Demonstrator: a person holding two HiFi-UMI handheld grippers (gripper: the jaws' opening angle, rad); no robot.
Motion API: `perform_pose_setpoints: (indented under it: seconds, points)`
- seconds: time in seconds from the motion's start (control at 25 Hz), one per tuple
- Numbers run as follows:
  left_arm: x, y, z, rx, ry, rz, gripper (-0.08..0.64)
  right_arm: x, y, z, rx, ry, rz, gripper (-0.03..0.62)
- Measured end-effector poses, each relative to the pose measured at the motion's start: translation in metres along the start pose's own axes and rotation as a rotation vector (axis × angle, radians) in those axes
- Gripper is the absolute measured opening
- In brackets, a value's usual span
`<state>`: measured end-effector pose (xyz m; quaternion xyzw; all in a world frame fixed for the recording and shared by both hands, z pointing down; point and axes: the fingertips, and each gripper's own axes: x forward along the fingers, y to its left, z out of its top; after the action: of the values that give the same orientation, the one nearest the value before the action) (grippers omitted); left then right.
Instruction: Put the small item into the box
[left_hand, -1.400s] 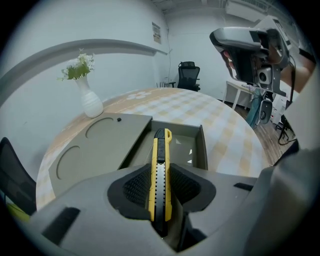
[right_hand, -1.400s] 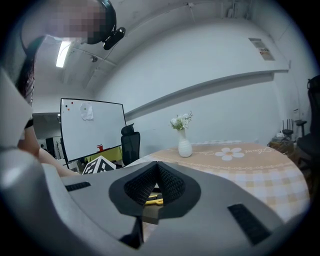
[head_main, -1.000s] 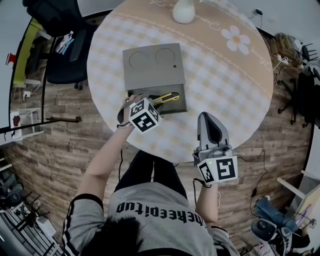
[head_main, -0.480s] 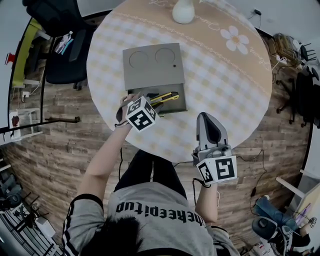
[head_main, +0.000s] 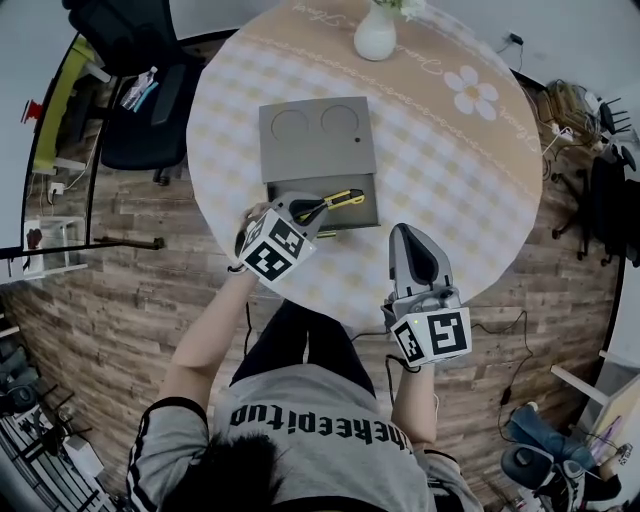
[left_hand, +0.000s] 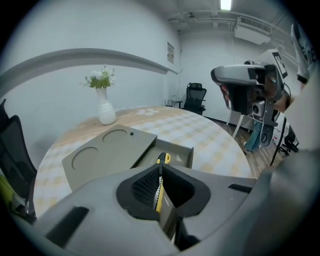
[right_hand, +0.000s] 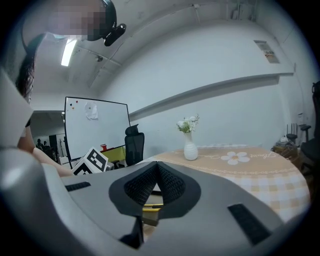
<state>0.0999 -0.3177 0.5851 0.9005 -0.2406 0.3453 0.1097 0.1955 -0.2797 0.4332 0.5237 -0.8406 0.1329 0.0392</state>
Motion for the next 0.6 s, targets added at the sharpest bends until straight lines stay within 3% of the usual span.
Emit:
perform_pose_setpoints:
  seconds: [0.6]
  points:
    - [-0.100, -0.014, 0.046, -0.052, -0.290, 0.130, 0.015, -0.009, 0.045, 0.017, -0.056, -0.037, 0.066, 0.006]
